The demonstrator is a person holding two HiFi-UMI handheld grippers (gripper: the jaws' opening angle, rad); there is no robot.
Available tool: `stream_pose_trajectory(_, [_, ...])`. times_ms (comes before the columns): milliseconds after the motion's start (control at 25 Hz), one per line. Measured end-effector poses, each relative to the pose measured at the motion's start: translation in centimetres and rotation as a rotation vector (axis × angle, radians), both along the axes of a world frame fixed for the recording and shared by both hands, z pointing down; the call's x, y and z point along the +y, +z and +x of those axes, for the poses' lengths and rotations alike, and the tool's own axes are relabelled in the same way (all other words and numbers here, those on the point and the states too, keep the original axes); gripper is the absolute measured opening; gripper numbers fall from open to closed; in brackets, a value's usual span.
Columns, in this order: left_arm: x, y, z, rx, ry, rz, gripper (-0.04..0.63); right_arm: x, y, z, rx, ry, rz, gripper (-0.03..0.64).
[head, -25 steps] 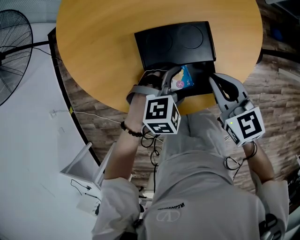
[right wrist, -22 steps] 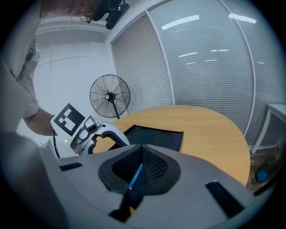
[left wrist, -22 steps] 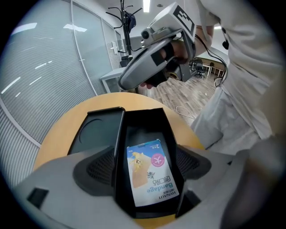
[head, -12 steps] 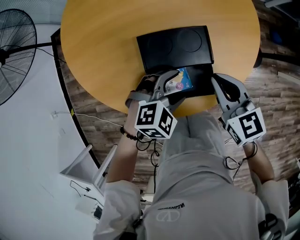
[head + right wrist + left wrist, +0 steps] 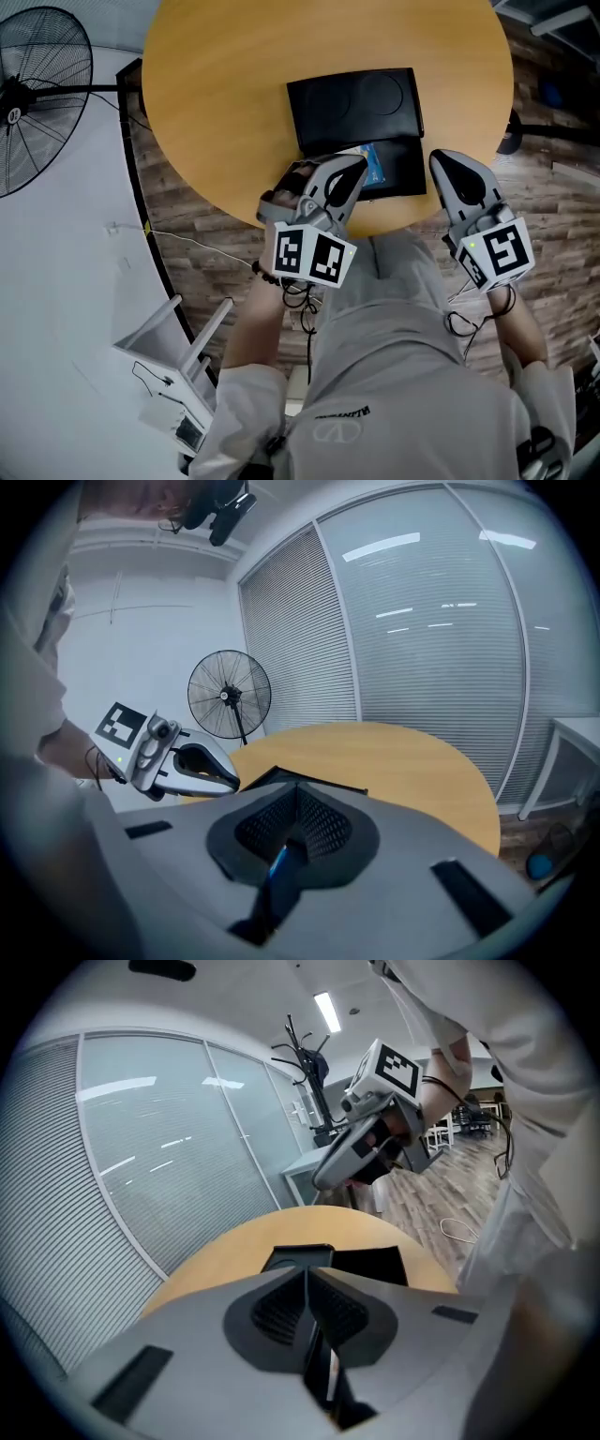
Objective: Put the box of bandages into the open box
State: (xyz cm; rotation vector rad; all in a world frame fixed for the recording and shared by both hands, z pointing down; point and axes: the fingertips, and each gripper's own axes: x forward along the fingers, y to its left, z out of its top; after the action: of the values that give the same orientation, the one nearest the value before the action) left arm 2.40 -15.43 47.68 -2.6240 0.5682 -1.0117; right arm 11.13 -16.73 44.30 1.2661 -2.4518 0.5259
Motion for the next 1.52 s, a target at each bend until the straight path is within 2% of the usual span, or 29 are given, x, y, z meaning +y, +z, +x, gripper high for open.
stream_pose_trajectory(200, [-0.2,-2.9,-1.2,0.087,-0.114,0.026,0.008,-0.3,-2.8,1.0,0.009,0.020,0.059,0.018])
stream_pose_trajectory(360, [-1.0,-6.3,-3.1,0.200,-0.234,0.056,0.008,-1.0,-5.6,2.7,0.007,0.073,0.137,0.018])
stream_pose_trajectory(440, [-1.2,-8.6,-4.5,0.266,-0.295,0.078,0.008,-1.0,-7.3,3.7,0.005,0.111,0.178,0.018])
stream_pose_trajectory(600, [-1.2,-14.2,-7.4,0.405,-0.359,0.141,0.008,-0.7,-11.2,5.6,0.008,0.178,0.249,0.018])
stream_pose_trajectory(720, [-1.2,-16.7,-9.9,0.560,-0.468,0.097,0.008,-0.8,-13.9,6.7,0.013,0.216,0.313,0.018])
stream_pose_trajectory(800, [-1.1,-18.4,-11.2,0.633,-0.492,0.105,0.008,-0.7,-15.7,7.4,0.012,0.249,0.356,0.018])
stream_pose_trajectory(920, [-1.1,-21.4,-13.3,0.738,-0.500,0.195,0.008,-0.3,-18.6,8.7,-0.003,0.318,0.440,0.018])
stream_pose_trajectory(1040, [-0.7,-23.7,-16.0,0.835,-0.569,0.257,0.008,0.6,-21.1,10.7,-0.010,0.395,0.525,0.018])
stream_pose_trajectory(1160, [-0.4,-24.8,-18.4,0.873,-0.636,0.298,0.008,1.3,-22.6,12.4,-0.002,0.451,0.566,0.018])
stream_pose_trajectory(1320, [-0.2,-24.8,-20.7,0.890,-0.700,0.308,0.008,1.8,-22.7,13.7,0.003,0.492,0.568,0.018])
stream_pose_trajectory(1520, [-0.1,-24.6,-21.3,0.879,-0.720,0.315,0.008,1.9,-22.6,14.1,0.003,0.508,0.559,0.018])
